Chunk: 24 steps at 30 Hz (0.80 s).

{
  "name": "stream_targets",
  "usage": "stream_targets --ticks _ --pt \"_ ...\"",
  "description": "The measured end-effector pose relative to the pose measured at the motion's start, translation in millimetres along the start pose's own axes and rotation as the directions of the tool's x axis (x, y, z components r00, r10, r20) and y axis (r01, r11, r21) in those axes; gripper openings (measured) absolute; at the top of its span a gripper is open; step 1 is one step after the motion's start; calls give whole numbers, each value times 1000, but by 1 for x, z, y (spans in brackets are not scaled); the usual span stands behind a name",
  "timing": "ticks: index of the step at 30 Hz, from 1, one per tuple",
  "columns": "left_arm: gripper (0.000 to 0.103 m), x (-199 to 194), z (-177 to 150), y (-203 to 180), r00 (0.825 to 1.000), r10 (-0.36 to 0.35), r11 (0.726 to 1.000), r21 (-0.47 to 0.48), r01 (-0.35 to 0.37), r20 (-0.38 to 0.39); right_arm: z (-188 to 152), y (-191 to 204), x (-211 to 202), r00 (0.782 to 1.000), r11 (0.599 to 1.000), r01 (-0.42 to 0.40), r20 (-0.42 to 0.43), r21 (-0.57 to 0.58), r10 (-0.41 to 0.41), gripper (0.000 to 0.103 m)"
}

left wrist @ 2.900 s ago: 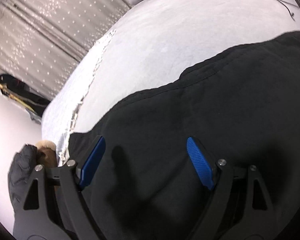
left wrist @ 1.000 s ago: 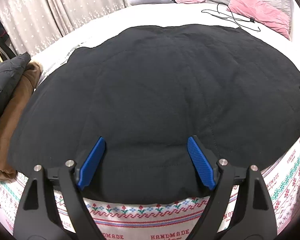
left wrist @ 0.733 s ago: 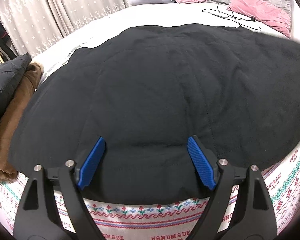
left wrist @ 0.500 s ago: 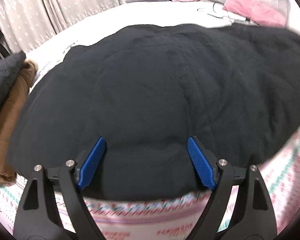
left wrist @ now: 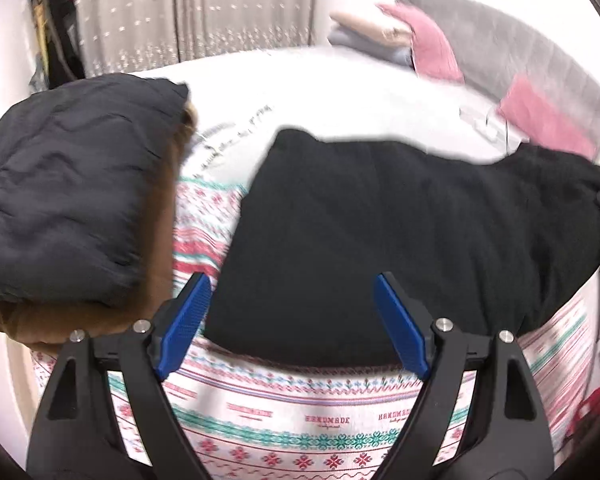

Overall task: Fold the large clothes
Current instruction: 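Grasp the folded jacket's end with the right gripper and lift it, then fold the held end over with the right gripper while the left gripper grasps the fold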

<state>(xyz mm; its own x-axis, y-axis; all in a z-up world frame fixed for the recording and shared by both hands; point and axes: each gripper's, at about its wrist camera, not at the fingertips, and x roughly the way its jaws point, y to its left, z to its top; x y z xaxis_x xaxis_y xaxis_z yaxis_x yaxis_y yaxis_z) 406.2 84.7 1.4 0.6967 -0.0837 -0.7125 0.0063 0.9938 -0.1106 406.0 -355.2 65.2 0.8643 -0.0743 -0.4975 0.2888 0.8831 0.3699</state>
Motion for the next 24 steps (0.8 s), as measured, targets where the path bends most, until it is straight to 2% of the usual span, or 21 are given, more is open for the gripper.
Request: stream_targets --ticks 2,4,6,7,8,9,11,12,13,14,16,17,18,19,20,22,24 --pt "84 -15 9 24 1000 -18 999 -44 19 24 4 41 -10 999 994 -1 45 -108 6 25" --pt "84 -25 16 51 999 -35 995 -95 39 37 -1 94 -20 994 964 -2 102 -266 30 25" --pt "84 -32 18 76 997 -53 987 -151 61 57 -21 157 -29 985 889 -13 145 -458 90 25" --pt "84 -33 19 88 996 -59 981 -181 70 65 -39 189 -32 980 828 -19 153 -561 125 25" --pt "84 -31 20 95 996 -66 976 -201 79 67 -65 226 -34 975 740 -21 149 -673 164 25" --pt "84 -30 21 106 994 -82 970 -224 95 67 -85 247 -35 973 674 -20 141 -739 184 25" --pt "84 -30 21 116 992 -100 960 -254 115 74 -152 302 -30 968 455 -8 108 -890 228 25" --pt "84 -29 21 126 991 -111 950 -283 130 80 -177 317 -26 968 383 -13 84 -923 236 25" --pt "84 -29 20 131 989 -121 943 -303 141 83 -212 334 -18 971 293 -37 35 -955 236 25" --pt "84 -28 18 138 987 -134 933 -325 155 85 -240 344 -10 975 229 -67 -15 -971 222 25" --pt "84 -20 17 145 985 -158 923 -343 173 73 -289 354 7 982 143 -121 -97 -982 164 25" --pt "84 -15 16 145 983 -172 923 -339 181 57 -309 354 16 984 107 -135 -121 -985 129 26" --pt "84 -11 14 143 983 -181 925 -331 185 44 -334 350 24 989 60 -117 -110 -991 101 26" --pt "84 -10 12 139 983 -181 929 -322 183 39 -346 345 25 992 38 -74 -70 -997 109 27" --pt "84 -7 11 134 983 -180 934 -308 181 34 -353 340 24 992 34 -30 -25 -999 126 30" --pt "84 -3 12 128 982 -187 939 -290 186 26 -345 338 23 993 82 -43 -34 -996 116 32" --pt "84 -1 12 121 977 -212 935 -286 208 16 -328 337 26 993 141 -90 -78 -986 88 43"
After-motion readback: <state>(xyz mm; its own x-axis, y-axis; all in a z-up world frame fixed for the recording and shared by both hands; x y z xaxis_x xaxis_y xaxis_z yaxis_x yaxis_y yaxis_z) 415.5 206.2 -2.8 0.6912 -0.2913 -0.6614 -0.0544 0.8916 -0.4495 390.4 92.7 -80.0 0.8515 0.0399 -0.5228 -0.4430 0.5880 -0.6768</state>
